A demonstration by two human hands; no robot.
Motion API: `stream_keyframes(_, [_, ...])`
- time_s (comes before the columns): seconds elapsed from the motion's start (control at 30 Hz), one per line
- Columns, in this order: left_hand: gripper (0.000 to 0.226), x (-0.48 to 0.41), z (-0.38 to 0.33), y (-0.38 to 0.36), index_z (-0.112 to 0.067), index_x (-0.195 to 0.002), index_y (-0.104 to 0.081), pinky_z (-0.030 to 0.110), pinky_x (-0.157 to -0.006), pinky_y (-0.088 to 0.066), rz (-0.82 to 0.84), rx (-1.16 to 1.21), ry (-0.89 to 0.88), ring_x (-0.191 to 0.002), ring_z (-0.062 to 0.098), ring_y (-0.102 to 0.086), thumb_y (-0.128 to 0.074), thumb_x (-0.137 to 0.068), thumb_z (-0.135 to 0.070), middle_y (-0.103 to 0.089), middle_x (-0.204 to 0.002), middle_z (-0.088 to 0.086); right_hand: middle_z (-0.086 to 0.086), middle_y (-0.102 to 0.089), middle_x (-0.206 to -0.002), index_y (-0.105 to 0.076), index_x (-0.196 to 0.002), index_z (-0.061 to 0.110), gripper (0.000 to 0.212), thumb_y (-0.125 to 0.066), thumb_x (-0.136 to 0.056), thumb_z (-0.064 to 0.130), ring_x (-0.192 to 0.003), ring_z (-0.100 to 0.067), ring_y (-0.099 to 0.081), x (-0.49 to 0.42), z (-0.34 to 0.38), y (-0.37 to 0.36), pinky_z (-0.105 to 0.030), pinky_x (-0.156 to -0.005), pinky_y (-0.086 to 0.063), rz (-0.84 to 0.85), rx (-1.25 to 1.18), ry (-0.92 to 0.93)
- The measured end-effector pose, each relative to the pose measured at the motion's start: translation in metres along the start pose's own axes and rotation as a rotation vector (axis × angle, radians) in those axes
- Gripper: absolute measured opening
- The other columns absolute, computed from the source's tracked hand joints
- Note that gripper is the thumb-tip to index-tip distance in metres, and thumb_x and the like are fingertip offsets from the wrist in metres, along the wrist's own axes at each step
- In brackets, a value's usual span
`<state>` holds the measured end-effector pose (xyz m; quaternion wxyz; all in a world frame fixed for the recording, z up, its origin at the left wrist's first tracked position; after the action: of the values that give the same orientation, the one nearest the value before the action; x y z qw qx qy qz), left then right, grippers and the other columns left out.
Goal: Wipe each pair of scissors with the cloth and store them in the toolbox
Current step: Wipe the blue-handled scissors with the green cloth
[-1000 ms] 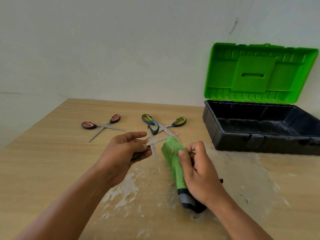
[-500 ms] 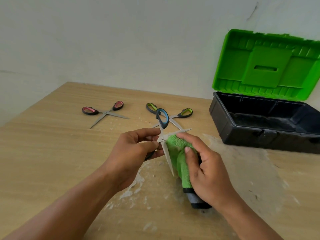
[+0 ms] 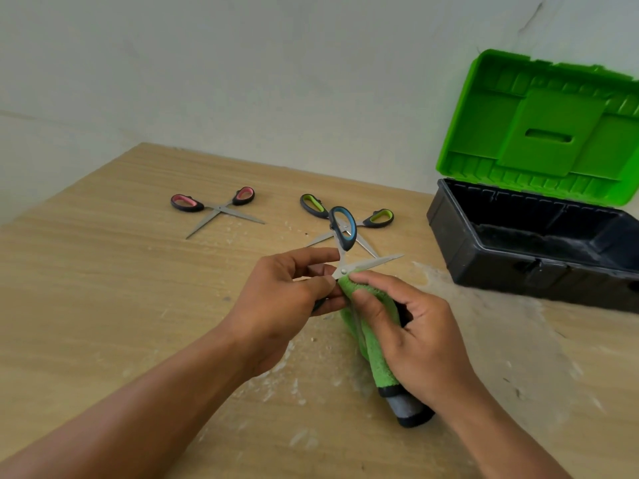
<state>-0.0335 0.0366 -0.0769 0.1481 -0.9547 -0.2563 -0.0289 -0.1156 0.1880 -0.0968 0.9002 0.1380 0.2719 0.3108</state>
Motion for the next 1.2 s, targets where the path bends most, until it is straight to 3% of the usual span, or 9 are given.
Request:
stream_keyframes(0.2, [0.028,0.001,0.002,-0.001,-0.009,-0.109,-0.070,0.026,-0.074,-0.062,-0.019,-0.020,-0.024,-0.082,0.025,-0.070,-0.057,-0.092,0.009,-0.059,-0.091,0.010,0.010,-0.076,-0.107,-0.076,-0.118,0.015,0.026,-0.067,-0.093,0.016,-0.104,-0.001,-0.070,-0.003,-0.005,0.000,-0.014,-0.089,-0.053,-0.020,0.131,0.150])
stream_keyframes(0.43, [0.028,0.000,-0.002,0.000,-0.008,-0.103,-0.070,0.028,-0.072,-0.063,-0.071,-0.019,-0.040,-0.069,0.014,-0.067,-0.057,-0.090,0.013,-0.058,-0.095,0.012,0.004,-0.075,-0.104,-0.076,-0.116,0.010,0.023,-0.068,-0.095,0.011,-0.098,-0.005,-0.070,-0.004,-0.003,-0.002,-0.020,-0.084,-0.057,0.001,0.235,0.263])
stream_keyframes(0.6, [0.029,-0.002,-0.004,0.003,-0.006,-0.106,-0.070,0.027,-0.072,-0.063,-0.096,-0.019,-0.043,-0.062,0.008,-0.067,-0.056,-0.090,0.014,-0.058,-0.097,0.013,0.004,-0.075,-0.102,-0.077,-0.114,0.010,0.022,-0.070,-0.093,0.006,-0.096,-0.006,-0.071,-0.003,-0.001,-0.001,-0.019,-0.083,-0.056,0.048,0.223,0.282])
stream_keyframes(0.83, [0.031,-0.007,-0.007,0.011,-0.003,-0.108,-0.068,0.025,-0.066,-0.062,-0.129,0.036,-0.050,-0.058,0.010,-0.070,-0.052,-0.090,0.017,-0.058,-0.094,0.011,0.007,-0.074,-0.099,-0.078,-0.111,0.010,0.022,-0.068,-0.093,0.004,-0.093,-0.005,-0.069,-0.002,-0.002,0.001,-0.016,-0.080,-0.054,0.109,0.233,0.302])
stream_keyframes(1.2, [0.029,-0.013,-0.014,0.020,-0.005,-0.110,-0.068,0.023,-0.067,-0.060,-0.177,0.043,-0.080,-0.063,0.012,-0.071,-0.054,-0.092,0.013,-0.060,-0.096,0.012,0.008,-0.073,-0.096,-0.082,-0.097,0.017,0.018,-0.069,-0.088,0.009,-0.092,-0.009,-0.070,0.003,-0.003,0.000,-0.029,-0.075,-0.057,0.160,0.290,0.233])
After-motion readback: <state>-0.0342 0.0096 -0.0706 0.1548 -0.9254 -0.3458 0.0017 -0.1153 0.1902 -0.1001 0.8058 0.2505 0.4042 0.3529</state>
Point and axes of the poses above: each hand's wrist, its own x-axis away from the middle knuckle, its own y-axis out of the back of the hand, z = x × y, the point moved 1 cm from there along -x, towards the middle knuckle
